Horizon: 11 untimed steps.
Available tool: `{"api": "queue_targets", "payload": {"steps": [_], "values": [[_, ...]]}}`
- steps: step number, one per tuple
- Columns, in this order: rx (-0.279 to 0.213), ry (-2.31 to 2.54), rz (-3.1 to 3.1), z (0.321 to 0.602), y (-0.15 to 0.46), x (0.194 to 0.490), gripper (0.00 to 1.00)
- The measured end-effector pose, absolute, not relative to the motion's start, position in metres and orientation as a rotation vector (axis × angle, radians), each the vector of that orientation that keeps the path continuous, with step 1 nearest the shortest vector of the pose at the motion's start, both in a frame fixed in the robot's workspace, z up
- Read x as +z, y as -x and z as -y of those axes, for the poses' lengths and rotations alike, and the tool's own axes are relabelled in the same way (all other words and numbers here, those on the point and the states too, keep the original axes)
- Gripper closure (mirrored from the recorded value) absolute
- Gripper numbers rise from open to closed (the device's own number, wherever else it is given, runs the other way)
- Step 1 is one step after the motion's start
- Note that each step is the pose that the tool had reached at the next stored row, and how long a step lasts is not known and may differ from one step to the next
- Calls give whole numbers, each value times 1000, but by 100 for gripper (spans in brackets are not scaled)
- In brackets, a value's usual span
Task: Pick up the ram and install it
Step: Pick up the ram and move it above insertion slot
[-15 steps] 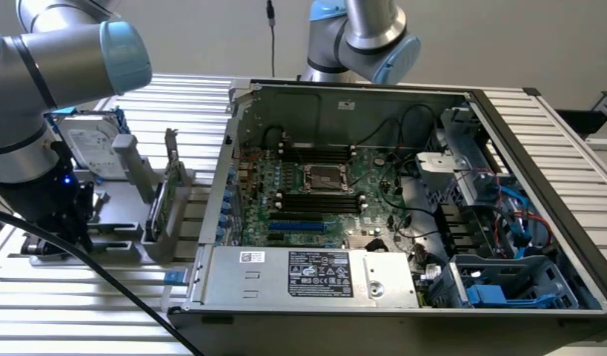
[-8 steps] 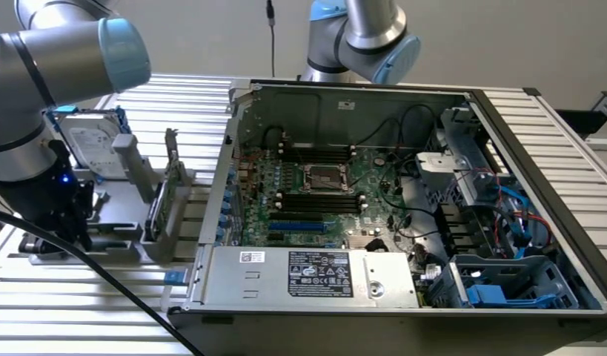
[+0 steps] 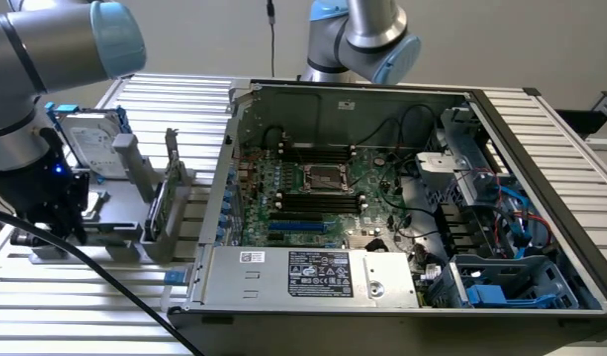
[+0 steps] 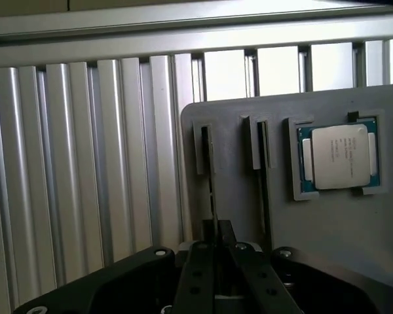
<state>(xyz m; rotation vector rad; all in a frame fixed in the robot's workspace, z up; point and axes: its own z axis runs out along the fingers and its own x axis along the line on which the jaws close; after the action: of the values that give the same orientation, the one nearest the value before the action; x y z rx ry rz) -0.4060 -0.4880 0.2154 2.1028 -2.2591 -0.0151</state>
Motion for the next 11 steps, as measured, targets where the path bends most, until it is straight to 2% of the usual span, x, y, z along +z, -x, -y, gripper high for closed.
{"api": "queue_targets", "payload": {"steps": [11], "values": [[-16,-2102,2260,488,397,264,86]]}}
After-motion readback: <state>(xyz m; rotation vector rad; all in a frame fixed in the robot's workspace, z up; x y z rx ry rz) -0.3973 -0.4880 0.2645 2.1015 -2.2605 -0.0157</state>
